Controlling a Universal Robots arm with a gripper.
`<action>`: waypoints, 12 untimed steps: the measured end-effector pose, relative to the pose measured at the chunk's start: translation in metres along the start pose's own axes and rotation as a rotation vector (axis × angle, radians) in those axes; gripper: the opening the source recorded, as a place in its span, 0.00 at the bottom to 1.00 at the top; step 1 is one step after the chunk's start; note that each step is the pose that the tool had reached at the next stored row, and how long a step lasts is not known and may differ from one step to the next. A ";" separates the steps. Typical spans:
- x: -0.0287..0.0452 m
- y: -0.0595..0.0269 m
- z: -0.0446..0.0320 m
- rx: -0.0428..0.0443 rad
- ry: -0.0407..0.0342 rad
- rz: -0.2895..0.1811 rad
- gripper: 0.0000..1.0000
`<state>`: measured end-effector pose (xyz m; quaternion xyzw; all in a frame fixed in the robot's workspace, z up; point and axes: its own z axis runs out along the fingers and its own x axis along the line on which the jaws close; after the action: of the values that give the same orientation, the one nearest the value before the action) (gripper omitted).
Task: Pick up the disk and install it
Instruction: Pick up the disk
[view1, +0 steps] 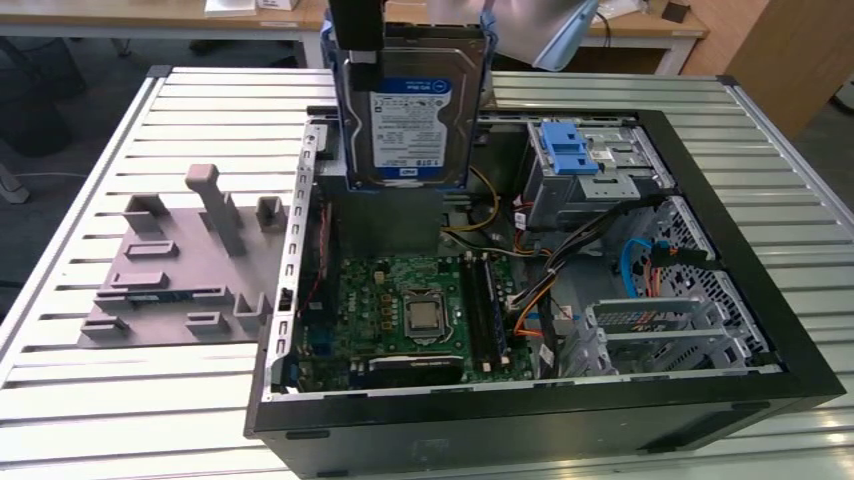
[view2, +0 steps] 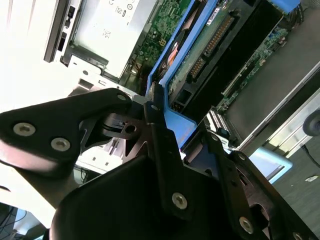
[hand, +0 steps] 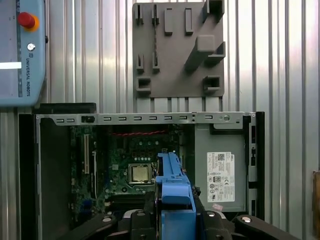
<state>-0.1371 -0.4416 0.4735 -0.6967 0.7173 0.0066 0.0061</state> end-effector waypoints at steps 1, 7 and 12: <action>0.0002 -0.0010 0.0000 0.0000 0.0001 0.001 0.37; 0.0021 -0.0073 0.0003 0.0000 0.0003 0.004 0.37; 0.0043 -0.0126 0.0005 0.0001 0.0003 0.005 0.37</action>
<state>-0.1246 -0.4463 0.4729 -0.6950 0.7189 0.0065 0.0060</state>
